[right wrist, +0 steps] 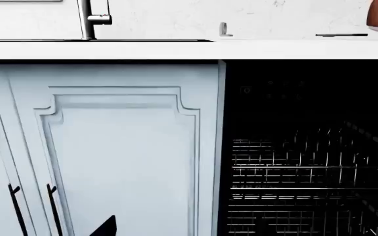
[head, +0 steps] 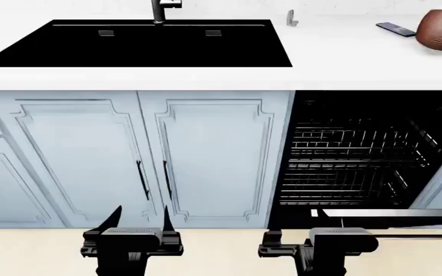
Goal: Close the dishwasher door
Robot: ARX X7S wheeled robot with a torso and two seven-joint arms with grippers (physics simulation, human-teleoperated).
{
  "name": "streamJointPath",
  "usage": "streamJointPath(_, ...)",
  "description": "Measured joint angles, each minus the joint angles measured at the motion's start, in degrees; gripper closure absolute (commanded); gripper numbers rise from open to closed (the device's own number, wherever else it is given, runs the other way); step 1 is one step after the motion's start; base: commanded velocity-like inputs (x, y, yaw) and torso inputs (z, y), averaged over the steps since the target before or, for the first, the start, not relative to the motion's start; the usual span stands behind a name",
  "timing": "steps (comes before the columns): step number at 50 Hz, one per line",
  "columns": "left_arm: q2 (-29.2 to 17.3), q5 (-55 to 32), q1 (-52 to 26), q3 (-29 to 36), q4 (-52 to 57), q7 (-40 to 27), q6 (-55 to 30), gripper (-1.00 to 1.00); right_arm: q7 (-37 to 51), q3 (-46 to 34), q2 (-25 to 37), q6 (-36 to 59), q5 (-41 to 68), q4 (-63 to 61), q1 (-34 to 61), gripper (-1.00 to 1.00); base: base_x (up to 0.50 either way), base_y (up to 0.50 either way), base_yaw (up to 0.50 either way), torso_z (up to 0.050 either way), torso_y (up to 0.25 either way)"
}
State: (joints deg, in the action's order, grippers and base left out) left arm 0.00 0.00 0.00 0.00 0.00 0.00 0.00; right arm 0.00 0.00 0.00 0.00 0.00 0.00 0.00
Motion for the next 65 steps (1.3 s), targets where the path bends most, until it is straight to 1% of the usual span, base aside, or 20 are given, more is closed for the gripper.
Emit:
streamJointPath(16,-2.2,-2.6,0.2,0.8,1.7,-2.2,-1.3,-1.0,1.6,-2.2,1.9,5.5,2.4,-0.1,4.5,-1.0,0.0,0.0,0.0,0.0,0.0)
streamJointPath(23,-3.1,-4.6,0.8,0.8,7.0,-3.4,-5.6,-1.0,2.9,-3.2,2.4,7.0,3.1,-0.2,6.1,-1.0,0.0,0.0,0.0,0.0,0.0)
streamJointPath(28,-4.1,-5.5,2.4,0.6,8.8,-3.7,-5.4,-1.0,4.3,-4.2,2.6,8.5,3.1,-2.7,5.3,-1.0,0.0,0.0,0.0,0.0,0.0)
streamJointPath(33,-5.0,-6.2,5.3,-0.1,5.6,-3.0,0.1,-1.0,5.9,-5.1,2.5,10.2,3.7,-5.9,1.3,-1.0,0.0,0.0,0.0,0.0,0.0)
streamJointPath(39,-5.7,-6.6,6.7,-0.2,-8.4,-0.4,13.5,-1.0,7.3,-6.1,2.0,6.0,5.2,-3.7,-3.9,-1.0,0.0,0.0,0.0,0.0,0.0)
streamJointPath(45,-6.1,-7.0,7.1,-0.1,-17.9,1.4,21.8,-1.0,8.5,-7.0,2.0,2.3,6.9,-1.5,-6.8,-1.0,0.0,0.0,0.0,0.0,0.0)
streamJointPath(52,-6.5,-7.5,7.4,0.2,-23.8,2.4,26.8,-1.0,9.6,-8.1,2.3,-0.6,8.2,0.2,-8.5,-1.0,0.0,0.0,0.0,-0.004,0.0)
streamJointPath(65,-6.8,-9.7,7.3,0.9,-28.7,4.9,31.6,-1.0,11.2,-9.8,3.3,-3.1,9.9,1.4,-9.6,-1.0,0.0,0.0,0.0,-0.05,0.058)
